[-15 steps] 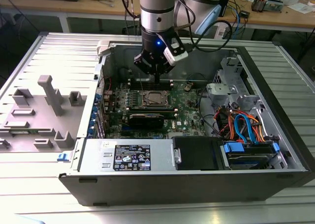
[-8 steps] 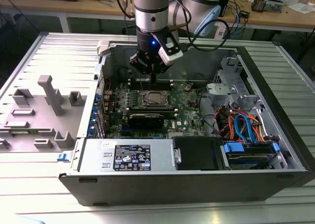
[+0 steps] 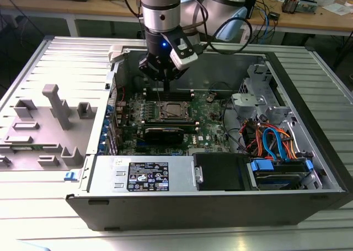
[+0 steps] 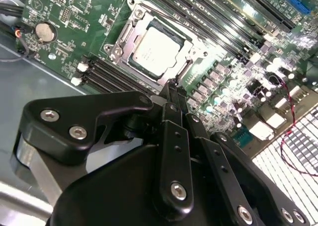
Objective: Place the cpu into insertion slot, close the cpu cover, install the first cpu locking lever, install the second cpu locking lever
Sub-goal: 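Install the first cpu locking lever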
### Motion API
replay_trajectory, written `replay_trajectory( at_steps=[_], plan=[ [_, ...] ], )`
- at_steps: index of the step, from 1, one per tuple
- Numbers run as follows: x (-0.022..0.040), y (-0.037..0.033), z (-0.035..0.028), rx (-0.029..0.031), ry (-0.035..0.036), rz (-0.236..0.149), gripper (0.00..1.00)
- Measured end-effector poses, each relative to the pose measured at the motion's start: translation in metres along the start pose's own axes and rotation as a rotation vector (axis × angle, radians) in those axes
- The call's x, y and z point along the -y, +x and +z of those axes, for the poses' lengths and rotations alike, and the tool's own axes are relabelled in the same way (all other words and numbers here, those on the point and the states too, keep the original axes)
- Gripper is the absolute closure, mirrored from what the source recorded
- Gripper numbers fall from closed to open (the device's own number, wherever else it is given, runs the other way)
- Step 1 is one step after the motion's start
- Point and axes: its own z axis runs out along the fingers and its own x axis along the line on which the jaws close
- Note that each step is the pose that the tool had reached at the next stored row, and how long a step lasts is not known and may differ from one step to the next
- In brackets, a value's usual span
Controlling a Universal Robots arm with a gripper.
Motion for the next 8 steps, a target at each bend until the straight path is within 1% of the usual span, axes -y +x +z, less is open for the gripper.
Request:
replay_trajectory(
  at_steps=[4, 5, 7, 8],
  plan=[
    [0.0, 0.0003, -0.0002, 0.0, 0.0, 0.0, 0.89],
    [-0.0001, 0.0018, -0.0004, -0.0002, 0.0002, 0.0, 0.89],
    [-0.0007, 0.0102, -0.0006, -0.0001, 0.0001, 0.0, 0.89],
    [-0.0009, 0.013, -0.0007, 0.0, 0.0, 0.0, 0.89]
  ],
)
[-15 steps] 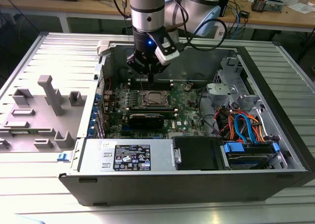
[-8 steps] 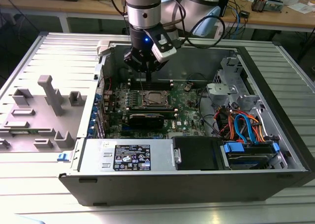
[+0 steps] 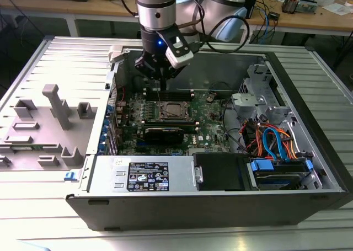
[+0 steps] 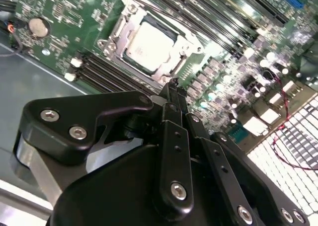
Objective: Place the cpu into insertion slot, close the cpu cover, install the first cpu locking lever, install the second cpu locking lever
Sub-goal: 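Install the first cpu locking lever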
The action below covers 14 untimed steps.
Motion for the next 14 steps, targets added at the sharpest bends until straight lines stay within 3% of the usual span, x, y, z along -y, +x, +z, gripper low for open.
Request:
replay_trajectory(
  at_steps=[5, 8, 11, 12, 14],
  plan=[
    [-0.0016, 0.0263, -0.0016, 0.0001, 0.0, 0.0, 0.89],
    [-0.0016, 0.0268, -0.0016, 0.0, -0.0001, 0.0, 0.89],
    [-0.002, 0.0271, -0.0012, 0.0016, -0.0163, 0.002, 0.89],
    [-0.0022, 0.0273, -0.0009, 0.0026, -0.0287, 0.003, 0.89],
    [-0.0023, 0.0279, -0.0005, 0.0034, -0.045, 0.005, 0.89]
  ],
)
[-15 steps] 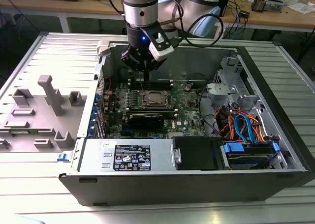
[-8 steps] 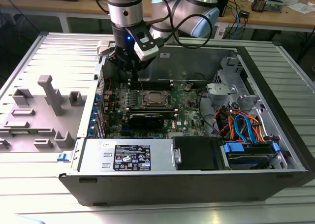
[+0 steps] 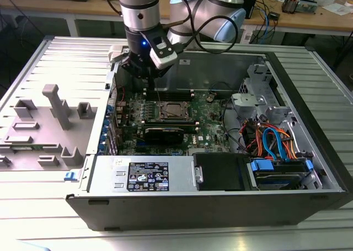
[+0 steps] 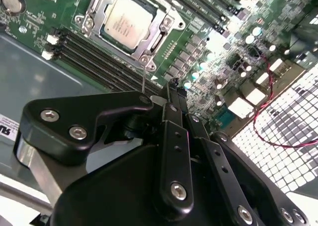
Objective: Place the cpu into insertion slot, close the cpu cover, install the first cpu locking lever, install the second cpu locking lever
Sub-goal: 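Install the first cpu locking lever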
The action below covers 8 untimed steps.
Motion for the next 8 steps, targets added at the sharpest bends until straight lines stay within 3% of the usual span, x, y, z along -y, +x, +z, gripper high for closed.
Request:
replay_trajectory(
  at_steps=[8],
  plan=[
    [-0.001, 0.0026, 0.008, 0.0015, -0.0255, 0.002, 0.89]
  ],
)
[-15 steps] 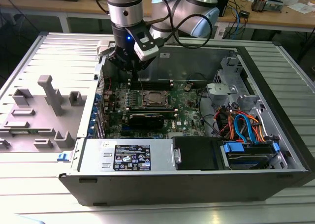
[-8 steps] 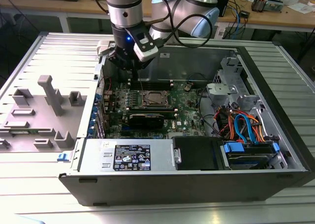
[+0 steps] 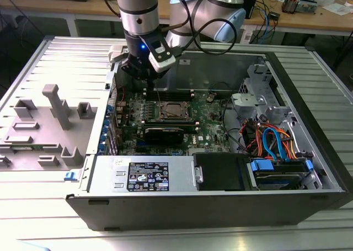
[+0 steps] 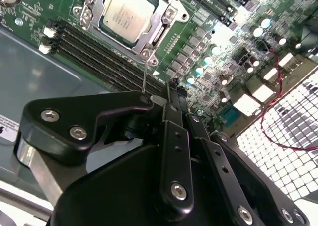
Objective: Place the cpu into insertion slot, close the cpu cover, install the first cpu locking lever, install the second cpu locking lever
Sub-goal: 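Install the first cpu locking lever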
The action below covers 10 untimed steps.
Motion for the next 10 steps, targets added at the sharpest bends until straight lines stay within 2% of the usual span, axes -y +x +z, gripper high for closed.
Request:
replay_trajectory(
  at_steps=[6, 10],
  plan=[
    [-0.0025, -0.0018, 0.0016, 0.0001, -0.004, 0.001, 0.89],
    [-0.0071, -0.0021, 0.0037, 0.0008, -0.0138, 0.001, 0.89]
  ],
)
